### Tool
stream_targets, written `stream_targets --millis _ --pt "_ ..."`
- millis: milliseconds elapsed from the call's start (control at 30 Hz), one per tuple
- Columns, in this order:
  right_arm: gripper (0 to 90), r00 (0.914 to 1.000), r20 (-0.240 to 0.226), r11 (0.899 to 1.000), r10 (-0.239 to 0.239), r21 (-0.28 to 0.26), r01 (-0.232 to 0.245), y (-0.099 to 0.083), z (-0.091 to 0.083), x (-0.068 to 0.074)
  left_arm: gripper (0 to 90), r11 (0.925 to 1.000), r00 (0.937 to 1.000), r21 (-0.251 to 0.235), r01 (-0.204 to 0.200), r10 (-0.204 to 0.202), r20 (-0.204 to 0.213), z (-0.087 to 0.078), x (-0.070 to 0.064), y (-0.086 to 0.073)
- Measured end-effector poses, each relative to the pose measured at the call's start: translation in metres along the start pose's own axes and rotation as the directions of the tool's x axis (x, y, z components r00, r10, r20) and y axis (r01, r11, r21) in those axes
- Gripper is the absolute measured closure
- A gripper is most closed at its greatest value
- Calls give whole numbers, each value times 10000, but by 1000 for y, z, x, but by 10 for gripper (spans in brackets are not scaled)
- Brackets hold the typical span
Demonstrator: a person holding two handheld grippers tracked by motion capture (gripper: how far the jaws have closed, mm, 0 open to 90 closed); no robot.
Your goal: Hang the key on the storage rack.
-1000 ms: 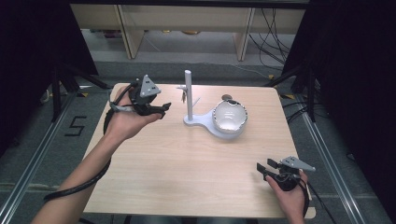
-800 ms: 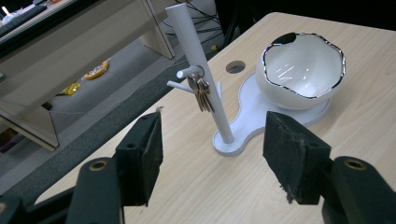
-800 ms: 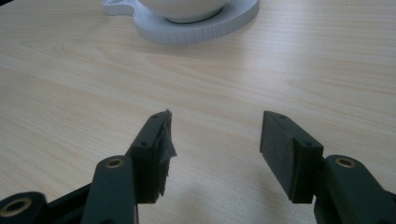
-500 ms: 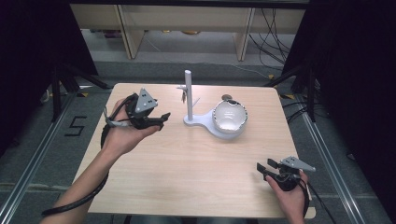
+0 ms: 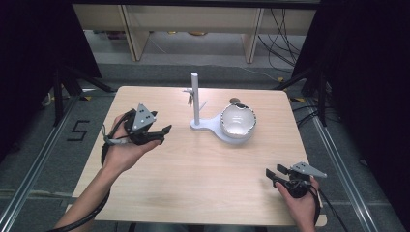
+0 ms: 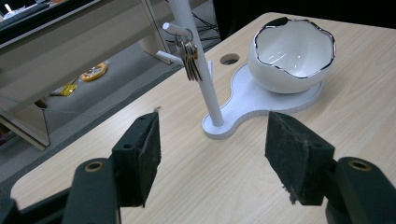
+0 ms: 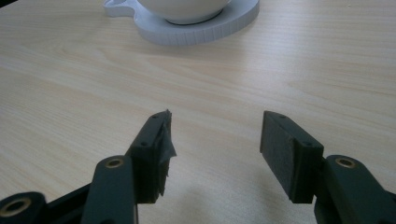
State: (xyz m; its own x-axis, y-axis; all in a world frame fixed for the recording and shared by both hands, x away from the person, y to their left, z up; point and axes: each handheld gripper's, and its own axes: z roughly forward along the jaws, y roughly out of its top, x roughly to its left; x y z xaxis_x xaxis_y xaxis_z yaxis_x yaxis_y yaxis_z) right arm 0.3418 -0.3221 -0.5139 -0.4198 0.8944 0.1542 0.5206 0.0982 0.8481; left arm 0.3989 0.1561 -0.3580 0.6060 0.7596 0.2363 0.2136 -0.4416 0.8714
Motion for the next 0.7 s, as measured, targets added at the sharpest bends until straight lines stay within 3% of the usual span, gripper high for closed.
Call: stream_targets --millis 300,700 --pt "444 10000 12 10000 -10 -4 10 0 0 0 353 9995 9997 -204 241 -242 -20 1 -5 -26" --pt "444 10000 -17 10000 45 34 -45 0 0 0 352 9951 9954 -240 955 -953 77 8 -18 -73"
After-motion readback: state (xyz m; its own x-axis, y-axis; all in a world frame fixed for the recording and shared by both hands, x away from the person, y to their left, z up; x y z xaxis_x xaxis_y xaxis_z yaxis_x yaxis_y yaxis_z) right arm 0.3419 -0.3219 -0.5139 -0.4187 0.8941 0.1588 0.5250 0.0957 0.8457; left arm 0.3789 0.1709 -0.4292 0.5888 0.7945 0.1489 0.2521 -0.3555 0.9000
